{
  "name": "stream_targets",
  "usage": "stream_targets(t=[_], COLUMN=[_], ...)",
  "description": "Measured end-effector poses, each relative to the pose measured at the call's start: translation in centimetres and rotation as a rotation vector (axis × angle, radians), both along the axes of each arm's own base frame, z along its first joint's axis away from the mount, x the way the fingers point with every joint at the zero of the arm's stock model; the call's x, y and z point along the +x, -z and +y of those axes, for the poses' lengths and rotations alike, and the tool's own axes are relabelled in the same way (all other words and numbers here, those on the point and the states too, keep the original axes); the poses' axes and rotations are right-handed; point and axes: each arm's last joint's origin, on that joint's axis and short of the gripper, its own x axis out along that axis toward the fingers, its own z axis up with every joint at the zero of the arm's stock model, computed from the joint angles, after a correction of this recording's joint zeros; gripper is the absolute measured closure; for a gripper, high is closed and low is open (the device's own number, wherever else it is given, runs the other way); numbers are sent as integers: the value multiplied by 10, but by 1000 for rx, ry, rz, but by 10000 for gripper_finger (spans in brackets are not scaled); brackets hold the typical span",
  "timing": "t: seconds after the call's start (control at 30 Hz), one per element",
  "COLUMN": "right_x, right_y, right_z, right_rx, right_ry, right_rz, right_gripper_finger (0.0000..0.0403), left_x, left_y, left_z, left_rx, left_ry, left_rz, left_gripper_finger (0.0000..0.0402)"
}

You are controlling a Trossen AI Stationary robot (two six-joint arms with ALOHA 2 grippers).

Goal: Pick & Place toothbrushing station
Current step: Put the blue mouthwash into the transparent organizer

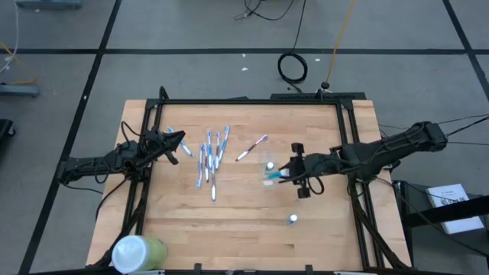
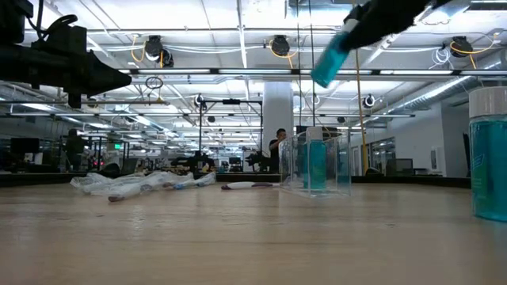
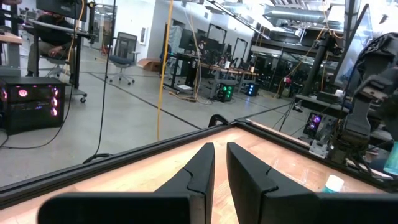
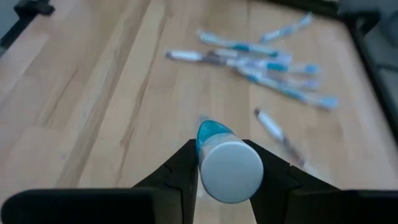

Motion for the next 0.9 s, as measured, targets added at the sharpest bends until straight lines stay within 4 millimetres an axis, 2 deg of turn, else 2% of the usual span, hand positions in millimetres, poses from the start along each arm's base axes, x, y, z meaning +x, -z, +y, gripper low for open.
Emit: stream_targets(t=[0.27, 0.43, 0.73, 0.9], right_x=[15, 31, 80, 99], right_y=[-2, -14, -43, -31], right_z=[-26, -42, -62, -74], right_rx=[5, -9, -72, -74], right_ry=[17, 52, 66, 85], right_rz=[-60, -10, 263, 423], right_gripper_finger=[303, 303, 303, 303], left_x=[0, 0, 0, 0], left_y=[0, 0, 0, 0], left_z=[0, 0, 0, 0], left_rx=[0, 0, 0, 0], left_ry=[0, 0, 0, 0], left_rz=[0, 1, 0, 1], left_gripper_finger=[355, 355, 355, 355])
